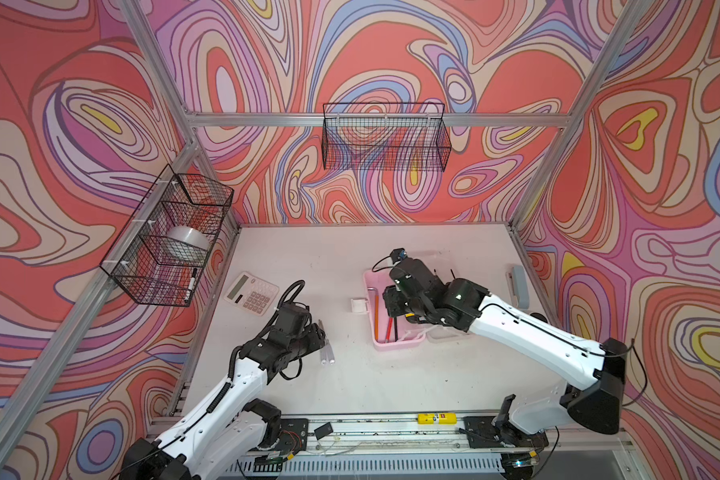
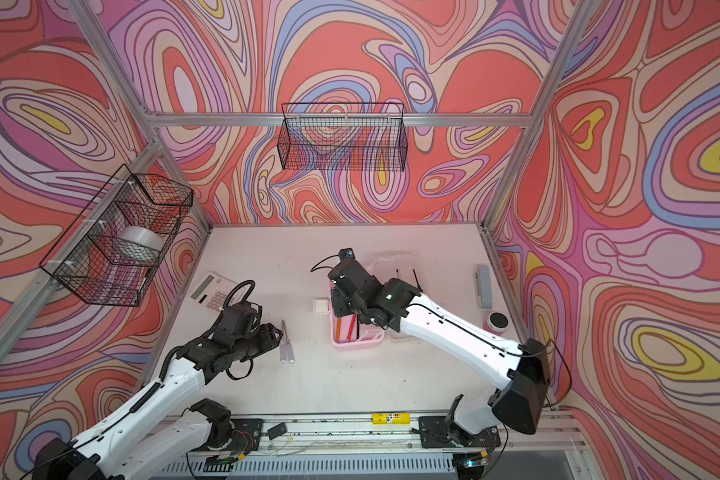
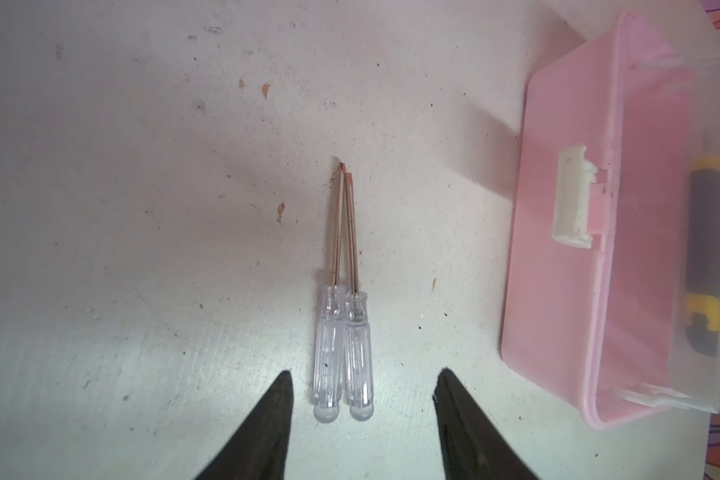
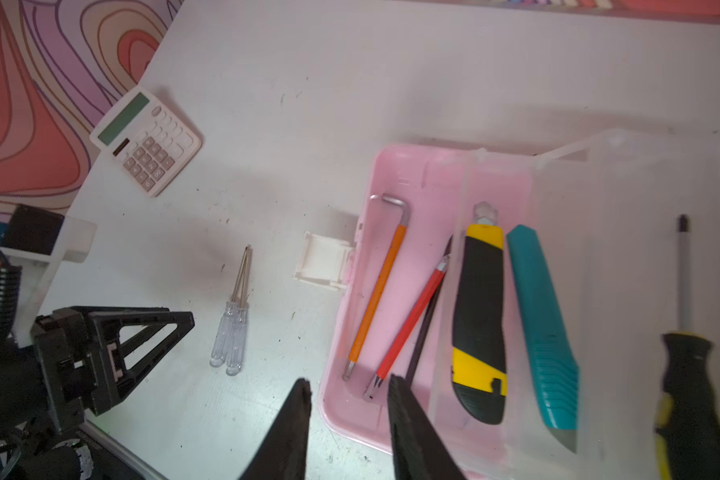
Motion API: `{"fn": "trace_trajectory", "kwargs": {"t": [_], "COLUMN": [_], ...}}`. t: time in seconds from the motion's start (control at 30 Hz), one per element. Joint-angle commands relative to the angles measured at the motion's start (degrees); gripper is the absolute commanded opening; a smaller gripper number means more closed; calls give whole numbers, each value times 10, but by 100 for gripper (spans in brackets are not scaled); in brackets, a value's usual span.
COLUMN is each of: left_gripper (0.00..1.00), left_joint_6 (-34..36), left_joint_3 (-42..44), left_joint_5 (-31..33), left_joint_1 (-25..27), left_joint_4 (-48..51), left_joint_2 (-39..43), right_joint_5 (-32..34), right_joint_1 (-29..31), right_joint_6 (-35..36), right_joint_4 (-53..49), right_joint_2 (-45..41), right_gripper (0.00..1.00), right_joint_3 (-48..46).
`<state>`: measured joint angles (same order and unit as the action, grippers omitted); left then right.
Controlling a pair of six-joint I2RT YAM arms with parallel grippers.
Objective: Pack the tool kit
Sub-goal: 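Move the right gripper back over the two clear-handled screwdrivers, then lower the right gripper and close it on one clear-handled screwdriver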
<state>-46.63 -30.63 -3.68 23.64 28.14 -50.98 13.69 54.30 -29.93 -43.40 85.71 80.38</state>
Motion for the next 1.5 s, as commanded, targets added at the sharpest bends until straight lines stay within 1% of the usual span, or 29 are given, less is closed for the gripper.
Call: {"fn": "trace_trajectory", "kwargs": {"t": [0.0,0.1,0.4,0.57,0.7,0.87,1.03,1.27,1.47], "left_gripper": [54,54,53,50,50,50,50,50,51], "left_joint_6": [-6,-9,-6,-6,-9,-13,-16,-24,-31], "left_joint_3": [5,28,35,43,48,62,79,103,118], "left_joint_5": [17,19,19,18,19,18,22,28,28], "left_joint_1": [0,0,0,0,0,1,0,-1,-3], "left_joint_4": [36,39,39,34,33,31,45,69,79], "left_joint_2": [19,27,27,32,32,42,65,120,153], "right_joint_5": [-8,-24,-43,-58,-75,-85,-99,-113,-114], "right_joint_1": [31,51,96,101,103,103,104,105,106], "right_joint_6": [-25,-38,-56,-57,-57,-53,-51,-43,-33], "right_joint_4": [27,47,70,74,79,73,70,62,44], "right_joint_2": [27,54,155,209,239,277,311,354,389], "right_gripper": [33,33,32,31,32,35,35,35,35], "right_joint_3": [6,4,21,33,44,64,90,129,168]}}
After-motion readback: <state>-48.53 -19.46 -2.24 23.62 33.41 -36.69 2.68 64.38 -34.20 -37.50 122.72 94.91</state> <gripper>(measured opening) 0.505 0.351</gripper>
